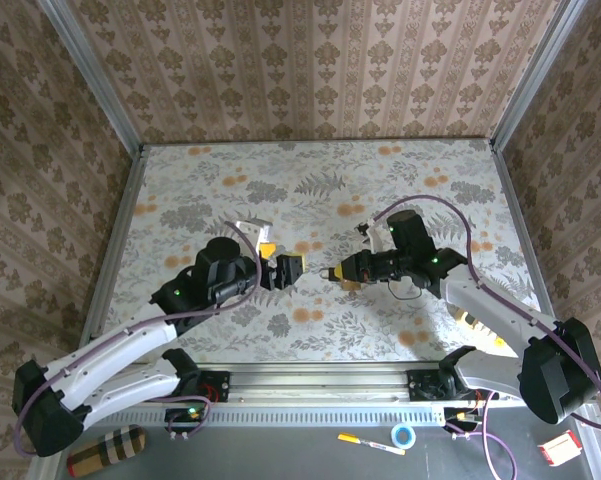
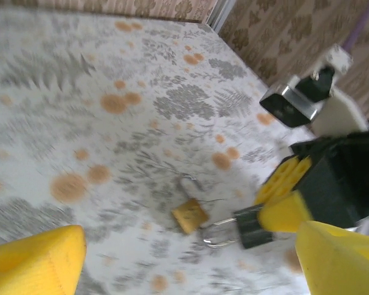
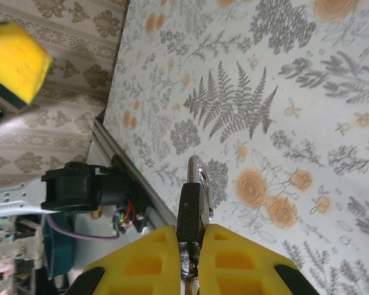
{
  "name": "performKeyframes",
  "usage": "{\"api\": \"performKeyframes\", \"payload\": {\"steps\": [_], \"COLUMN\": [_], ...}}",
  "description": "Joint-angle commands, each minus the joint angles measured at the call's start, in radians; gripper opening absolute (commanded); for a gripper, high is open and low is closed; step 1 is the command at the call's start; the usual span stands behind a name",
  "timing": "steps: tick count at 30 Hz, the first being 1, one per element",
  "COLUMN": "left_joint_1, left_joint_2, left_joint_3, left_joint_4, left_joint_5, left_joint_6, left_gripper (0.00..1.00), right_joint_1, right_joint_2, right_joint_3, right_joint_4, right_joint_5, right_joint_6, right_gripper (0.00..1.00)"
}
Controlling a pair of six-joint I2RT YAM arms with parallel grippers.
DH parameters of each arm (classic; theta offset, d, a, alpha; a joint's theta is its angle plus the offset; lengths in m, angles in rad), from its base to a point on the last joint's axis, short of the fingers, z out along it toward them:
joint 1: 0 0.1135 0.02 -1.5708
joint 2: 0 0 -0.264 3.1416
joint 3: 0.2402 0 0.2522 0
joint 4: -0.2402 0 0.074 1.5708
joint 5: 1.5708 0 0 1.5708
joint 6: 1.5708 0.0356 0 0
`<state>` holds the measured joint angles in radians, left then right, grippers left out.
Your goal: Unlock with the key
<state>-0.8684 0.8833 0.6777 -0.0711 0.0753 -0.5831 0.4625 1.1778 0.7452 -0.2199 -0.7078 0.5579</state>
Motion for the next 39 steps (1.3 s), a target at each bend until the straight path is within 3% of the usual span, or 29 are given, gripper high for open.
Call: {"api": "performKeyframes", "payload": {"steps": [1,6,11,18,30,39], "left_joint_1": [0.006,0.006,0.014,0.012,0.012,0.011], "left_joint_2": [0.038,0.137,0.180,0.295,0.420,0.482], "left_joint_3": [-0.022,-0.047,-0.047,-0.085,-0.079,-0.074], "left_joint_4": [0.075,0.206,0.236,0.480,0.600,0.656], "left_joint_5": [0.096,0.156,0.146,0.180,0.206,0.221], "left_joint_6": [-0.402,-0.668,-0.803,-1.012,-1.107,-1.118], "left_gripper": [0.84,0.78,0.76,0.72,0.63,0.53], "right_joint_1": [0.001,0.009,0.016,0.040,0.152,0.180], "right_joint_2": [-0.028,-0.046,-0.061,-0.106,-0.141,-0.151], "right_joint_3": [0.024,0.015,-0.009,-0.057,-0.079,-0.089], "right_joint_4": [0.090,0.133,0.142,0.168,0.151,0.143], "right_joint_5": [0.072,0.123,0.130,0.180,0.382,0.422], "right_joint_6": [-0.072,-0.116,-0.150,-0.196,-0.329,-0.356], "right_gripper": [0.00,0.00,0.00,0.00,0.00,0.00]}}
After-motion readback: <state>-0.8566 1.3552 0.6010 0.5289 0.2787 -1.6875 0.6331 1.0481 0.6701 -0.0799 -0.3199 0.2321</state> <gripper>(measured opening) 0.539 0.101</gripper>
